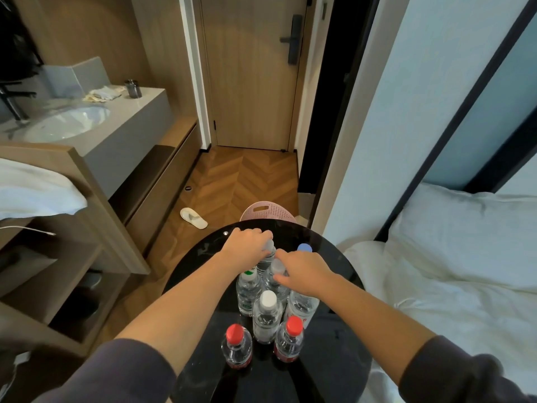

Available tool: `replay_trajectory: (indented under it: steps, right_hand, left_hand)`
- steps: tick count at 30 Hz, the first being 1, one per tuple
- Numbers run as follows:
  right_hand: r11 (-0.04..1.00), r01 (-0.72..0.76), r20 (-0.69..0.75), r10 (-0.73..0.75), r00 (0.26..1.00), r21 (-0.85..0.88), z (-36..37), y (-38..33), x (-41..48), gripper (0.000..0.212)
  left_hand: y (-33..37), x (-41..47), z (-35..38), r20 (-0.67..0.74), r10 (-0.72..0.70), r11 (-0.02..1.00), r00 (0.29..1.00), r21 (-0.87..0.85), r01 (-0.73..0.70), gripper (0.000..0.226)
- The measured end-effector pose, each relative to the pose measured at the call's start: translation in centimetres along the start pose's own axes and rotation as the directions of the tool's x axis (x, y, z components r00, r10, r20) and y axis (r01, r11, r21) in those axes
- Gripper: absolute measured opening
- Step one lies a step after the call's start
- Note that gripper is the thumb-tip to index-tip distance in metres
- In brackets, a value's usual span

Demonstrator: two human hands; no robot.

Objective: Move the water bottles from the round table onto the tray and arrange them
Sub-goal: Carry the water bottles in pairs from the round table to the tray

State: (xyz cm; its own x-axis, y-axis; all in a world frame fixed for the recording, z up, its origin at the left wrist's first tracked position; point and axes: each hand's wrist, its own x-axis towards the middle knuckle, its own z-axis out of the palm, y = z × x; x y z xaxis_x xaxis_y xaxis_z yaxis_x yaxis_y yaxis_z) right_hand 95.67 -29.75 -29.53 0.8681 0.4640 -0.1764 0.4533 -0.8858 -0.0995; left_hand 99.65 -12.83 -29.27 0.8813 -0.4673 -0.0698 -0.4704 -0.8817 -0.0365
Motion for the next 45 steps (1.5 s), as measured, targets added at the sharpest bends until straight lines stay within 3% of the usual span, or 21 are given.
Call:
replay_trajectory:
  steps: [7, 15, 24, 29, 36, 45]
  right_hand:
    - [0.991, -0.05, -0.015, 0.052, 0.999, 0.127, 0.5, -0.3, 0.4, 0.039]
    - [0.972, -0.081, -0.202, 0.127, 0.971, 0.222, -2.5, -1.0, 1.7, 0.025]
    - [0.982, -0.056, -0.335, 0.115, 0.935, 0.181, -6.3, -3.3, 4.1, 0.02]
    - [0.983, 0.033, -0.303, 0.024, 0.953, 0.18, -7.1, -6.7, 4.3, 0.024]
    - [0.99, 0.141, -0.221, -0.135, 0.966, 0.011, -5.0, -12.3, 3.5, 0.032]
    - [0.987, 0.155, -0.128, -0.158, 0.979, -0.034, 0.3, -17.1, -0.2, 0.035]
  left_hand:
    - [0.0, -0.1, -0.3, 0.047, -0.052, 0.995, 0.998, 0.092, 0.048, 0.031]
    - [-3.4, -2.3, -2.5, -0.244, -0.207, 0.977, 0.947, -0.003, 0.213, 0.026]
    - [-6.5, -7.9, -3.5, -0.267, -0.299, 0.952, 0.916, -0.013, 0.307, 0.024]
    - [-7.2, -12.2, -2.6, -0.22, -0.339, 0.94, 0.915, -0.06, 0.335, 0.026]
    - [-7.4, -18.6, -0.7, -0.169, -0.375, 0.926, 0.912, -0.026, 0.376, 0.024]
    - [-6.7, -24.6, 2.7, -0.12, -0.364, 0.93, 0.924, 0.017, 0.368, 0.022]
